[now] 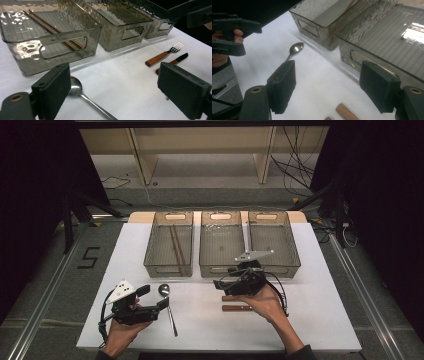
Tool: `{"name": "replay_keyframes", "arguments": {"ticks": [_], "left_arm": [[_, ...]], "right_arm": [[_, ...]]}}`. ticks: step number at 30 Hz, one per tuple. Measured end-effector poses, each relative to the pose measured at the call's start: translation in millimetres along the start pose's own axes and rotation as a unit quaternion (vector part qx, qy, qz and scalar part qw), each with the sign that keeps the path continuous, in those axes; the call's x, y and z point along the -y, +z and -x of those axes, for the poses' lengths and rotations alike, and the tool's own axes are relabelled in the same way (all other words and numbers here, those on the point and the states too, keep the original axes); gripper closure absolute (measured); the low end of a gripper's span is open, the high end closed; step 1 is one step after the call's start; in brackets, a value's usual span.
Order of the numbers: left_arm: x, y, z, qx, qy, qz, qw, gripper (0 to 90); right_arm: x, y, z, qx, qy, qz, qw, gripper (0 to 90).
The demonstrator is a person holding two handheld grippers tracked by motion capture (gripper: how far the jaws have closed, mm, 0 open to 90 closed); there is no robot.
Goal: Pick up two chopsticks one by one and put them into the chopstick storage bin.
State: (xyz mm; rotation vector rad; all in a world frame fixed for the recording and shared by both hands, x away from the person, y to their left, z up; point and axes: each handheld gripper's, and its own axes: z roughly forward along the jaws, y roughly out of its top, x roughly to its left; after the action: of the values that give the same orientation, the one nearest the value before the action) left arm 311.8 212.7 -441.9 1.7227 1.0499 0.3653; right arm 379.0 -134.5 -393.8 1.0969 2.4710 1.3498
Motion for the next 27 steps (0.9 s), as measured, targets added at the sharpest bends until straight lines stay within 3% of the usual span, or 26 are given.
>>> {"name": "replay_keyframes", "arguments": {"ticks": [12, 27], "left_arm": [[-0.4, 2.9, 1.0, 0.014, 0.000, -0.014, 0.9998, 12.4], [-1.2, 7.2, 4.9, 0.030, 0.005, -0.036, 0.9989, 15.0]], "right_arm": [[38.7, -31.9, 5.8, 0.009, 0.014, 0.047, 0.9988, 29.4], [76.0, -58.2, 16.5, 0.027, 0.034, 0.079, 0.9959, 28.2]]}}
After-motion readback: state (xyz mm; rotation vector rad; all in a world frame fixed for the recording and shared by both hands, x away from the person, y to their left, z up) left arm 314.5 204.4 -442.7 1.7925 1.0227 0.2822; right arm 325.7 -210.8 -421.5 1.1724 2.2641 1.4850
